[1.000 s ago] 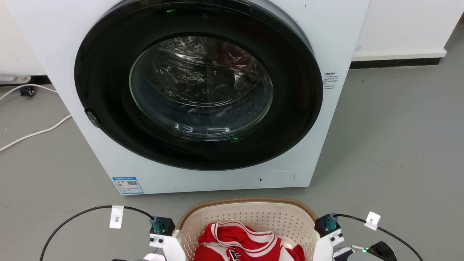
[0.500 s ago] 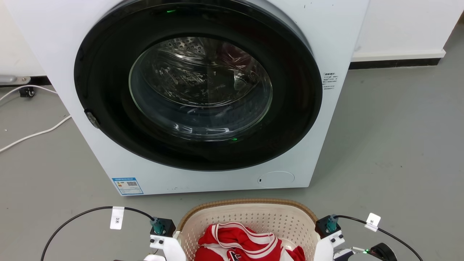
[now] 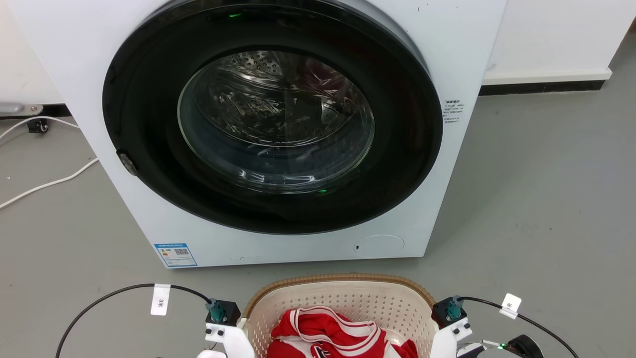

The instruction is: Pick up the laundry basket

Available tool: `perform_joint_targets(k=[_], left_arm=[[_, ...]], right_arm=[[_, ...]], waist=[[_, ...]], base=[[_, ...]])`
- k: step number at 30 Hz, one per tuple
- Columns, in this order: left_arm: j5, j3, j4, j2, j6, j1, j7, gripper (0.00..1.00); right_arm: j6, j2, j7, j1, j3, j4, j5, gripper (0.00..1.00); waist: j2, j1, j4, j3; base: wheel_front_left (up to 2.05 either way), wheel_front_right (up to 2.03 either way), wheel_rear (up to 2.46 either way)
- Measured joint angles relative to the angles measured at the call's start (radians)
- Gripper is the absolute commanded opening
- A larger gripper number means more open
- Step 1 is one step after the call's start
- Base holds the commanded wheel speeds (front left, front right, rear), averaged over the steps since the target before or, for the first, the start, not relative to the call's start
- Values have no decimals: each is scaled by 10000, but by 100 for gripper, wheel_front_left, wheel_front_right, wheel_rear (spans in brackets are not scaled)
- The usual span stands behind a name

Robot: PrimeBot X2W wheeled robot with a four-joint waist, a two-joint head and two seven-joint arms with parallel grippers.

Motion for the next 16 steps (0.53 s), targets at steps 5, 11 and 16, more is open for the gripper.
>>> perform_joint_targets(k=[5,11,16], left_arm=[[-71,-73,2,13,0,-13,-31,0],[-159,-142,8,25,0,-15,-71,0],[-232,-199,13,31,0,-15,-86,0]], right_arm=[[0,2,-6,-3,63,0,94,0],[0,6,-4,-3,134,12,201,0],[0,8,-8,-3,196,21,247,0]], waist=[[0,0,6,15],[0,0,10,19],[0,0,11,18]], base=[[0,0,0],[0,0,0],[0,0,0]])
